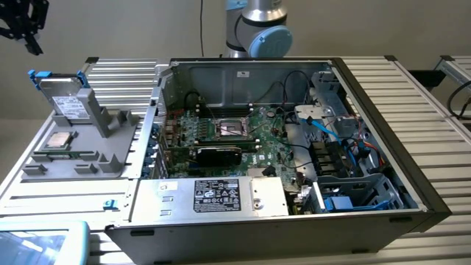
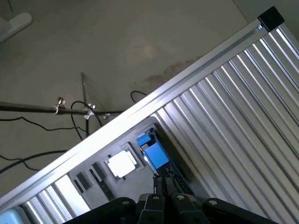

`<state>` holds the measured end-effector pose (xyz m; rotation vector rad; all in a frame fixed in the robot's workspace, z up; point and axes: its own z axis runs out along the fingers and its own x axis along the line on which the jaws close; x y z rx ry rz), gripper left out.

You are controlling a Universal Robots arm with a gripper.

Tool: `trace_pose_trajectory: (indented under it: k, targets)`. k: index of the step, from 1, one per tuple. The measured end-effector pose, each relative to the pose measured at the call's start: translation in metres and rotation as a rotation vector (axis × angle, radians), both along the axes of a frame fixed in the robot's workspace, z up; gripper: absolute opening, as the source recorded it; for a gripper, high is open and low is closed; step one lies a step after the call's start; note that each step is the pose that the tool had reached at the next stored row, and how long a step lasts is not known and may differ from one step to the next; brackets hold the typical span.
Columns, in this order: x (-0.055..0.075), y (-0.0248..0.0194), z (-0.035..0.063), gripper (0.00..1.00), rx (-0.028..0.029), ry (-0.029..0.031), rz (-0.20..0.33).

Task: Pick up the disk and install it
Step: 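Pick up the disk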

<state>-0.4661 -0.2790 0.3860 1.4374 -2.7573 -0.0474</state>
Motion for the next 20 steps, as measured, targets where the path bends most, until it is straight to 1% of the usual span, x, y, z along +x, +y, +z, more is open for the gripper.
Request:
trace_pose_trajectory:
  k: [4,9,16,20]
  targets:
    - [0.0000,0.0000,-0.0001,0.11,0.0000,-0.0031,0.073]
    - [0.0000,0.0000,0.0000,0.11,0.0000,-0.0089,0.165]
    - [0.0000,0.0000,0.0001,0.11,0.0001,-0.0133,0.292]
    - [0.0000,0.0000,0.0000,0.11,-0.0003,-0.0193,0.360]
